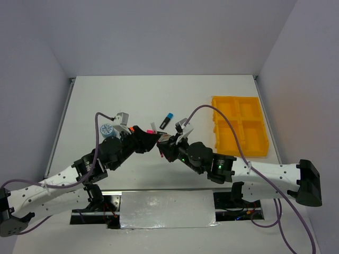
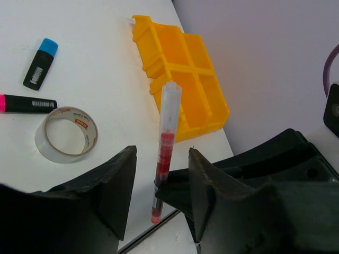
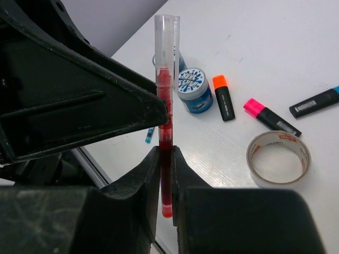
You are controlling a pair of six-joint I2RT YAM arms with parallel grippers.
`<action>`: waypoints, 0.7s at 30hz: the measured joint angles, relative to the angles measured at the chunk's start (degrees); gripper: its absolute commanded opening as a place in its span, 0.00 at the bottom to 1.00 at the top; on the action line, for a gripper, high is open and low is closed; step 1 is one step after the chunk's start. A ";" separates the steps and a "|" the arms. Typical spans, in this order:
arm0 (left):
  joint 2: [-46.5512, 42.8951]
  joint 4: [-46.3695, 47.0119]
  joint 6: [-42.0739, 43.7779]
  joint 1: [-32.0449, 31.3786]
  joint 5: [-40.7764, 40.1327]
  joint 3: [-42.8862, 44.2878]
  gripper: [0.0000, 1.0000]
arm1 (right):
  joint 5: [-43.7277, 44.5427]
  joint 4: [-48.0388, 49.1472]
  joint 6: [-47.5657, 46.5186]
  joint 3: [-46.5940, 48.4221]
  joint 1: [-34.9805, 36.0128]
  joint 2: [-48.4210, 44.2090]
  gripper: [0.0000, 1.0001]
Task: Sort the stationery into containers
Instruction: Close the pen cap on the pen.
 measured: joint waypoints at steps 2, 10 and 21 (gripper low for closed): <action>-0.83 0.52 0.33 0.00 0.48 -0.59 0.52 | -0.02 0.02 0.13 0.00 -0.02 0.00 0.00; -1.44 1.51 1.57 0.00 2.82 -1.92 0.47 | -0.09 0.04 0.35 0.04 0.00 0.00 0.00; -1.01 4.46 3.04 0.02 3.82 -3.23 0.13 | -2.84 -0.02 0.57 0.04 -0.33 -0.26 0.00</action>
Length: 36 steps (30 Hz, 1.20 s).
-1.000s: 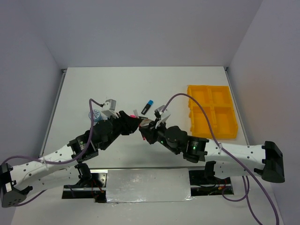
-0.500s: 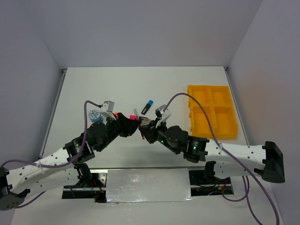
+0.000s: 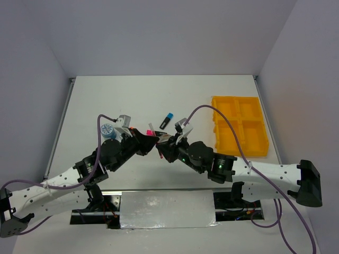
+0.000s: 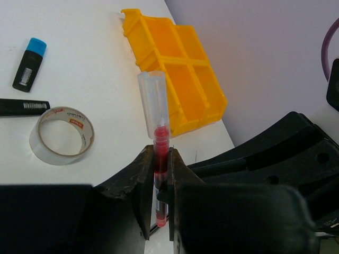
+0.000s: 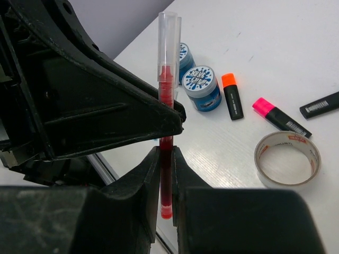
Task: Sort the stationery into containers
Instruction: Close the pen cap on the pen.
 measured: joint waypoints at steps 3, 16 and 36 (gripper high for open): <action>-0.50 0.48 0.04 0.00 0.07 -0.50 0.06 | -0.52 0.02 0.00 0.00 -0.04 -0.09 0.08; -2.69 6.88 3.50 -0.02 7.10 -1.99 0.00 | -8.52 0.22 -0.26 -0.02 -1.46 -1.38 0.58; -3.06 13.84 7.91 -0.02 17.05 -3.61 0.16 | -15.78 1.68 -0.44 -2.78 -2.69 -5.18 0.00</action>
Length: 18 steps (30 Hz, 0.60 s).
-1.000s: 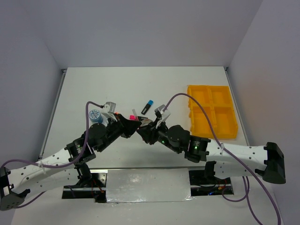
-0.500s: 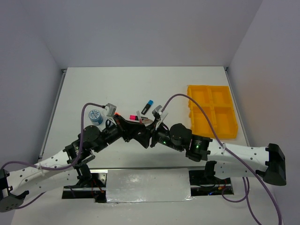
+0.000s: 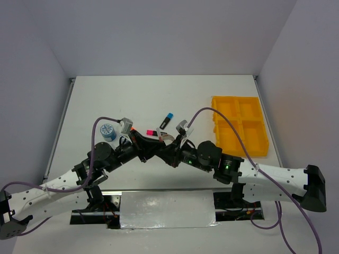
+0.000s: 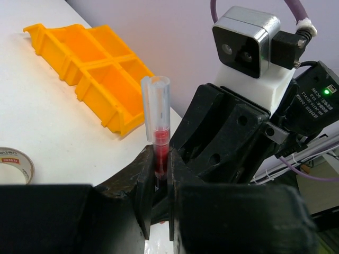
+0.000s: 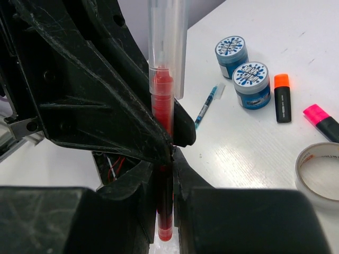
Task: Sort the stationery into containers
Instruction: Close the pen cap on the pen.
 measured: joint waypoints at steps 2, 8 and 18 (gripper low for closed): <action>0.02 0.02 0.63 0.00 0.26 0.00 0.26 | -0.04 0.26 0.11 -0.17 0.00 -0.04 0.00; 0.39 0.50 2.23 0.15 1.64 0.07 0.84 | 0.59 -0.07 0.61 -1.53 0.00 -1.68 0.00; 0.35 -6.34 3.50 -0.15 0.17 3.72 0.99 | 0.55 -0.79 0.13 -1.97 -0.13 -2.82 0.00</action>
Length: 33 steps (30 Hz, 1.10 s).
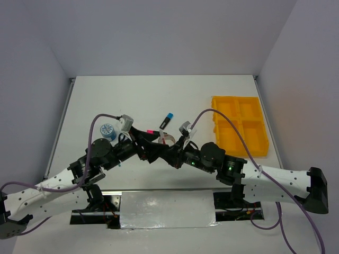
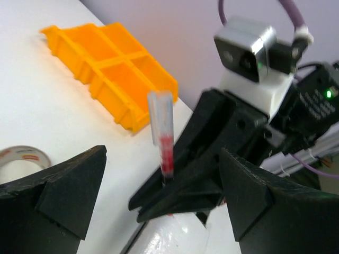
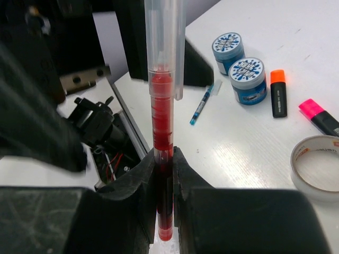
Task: Sort the stationery into containers
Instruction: Close the pen cap on the pen.
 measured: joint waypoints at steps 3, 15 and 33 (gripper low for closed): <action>0.17 -3.56 0.59 0.00 -3.30 4.15 0.99 | -1.31 0.00 -0.17 0.00 0.00 0.07 0.00; 2.64 -6.36 3.15 0.00 -6.38 10.64 0.77 | -3.85 -0.13 -0.37 -0.02 0.00 0.13 0.00; 3.85 -4.26 3.17 0.02 -6.19 9.03 0.36 | -4.26 -1.70 -0.44 -0.02 0.00 0.96 0.00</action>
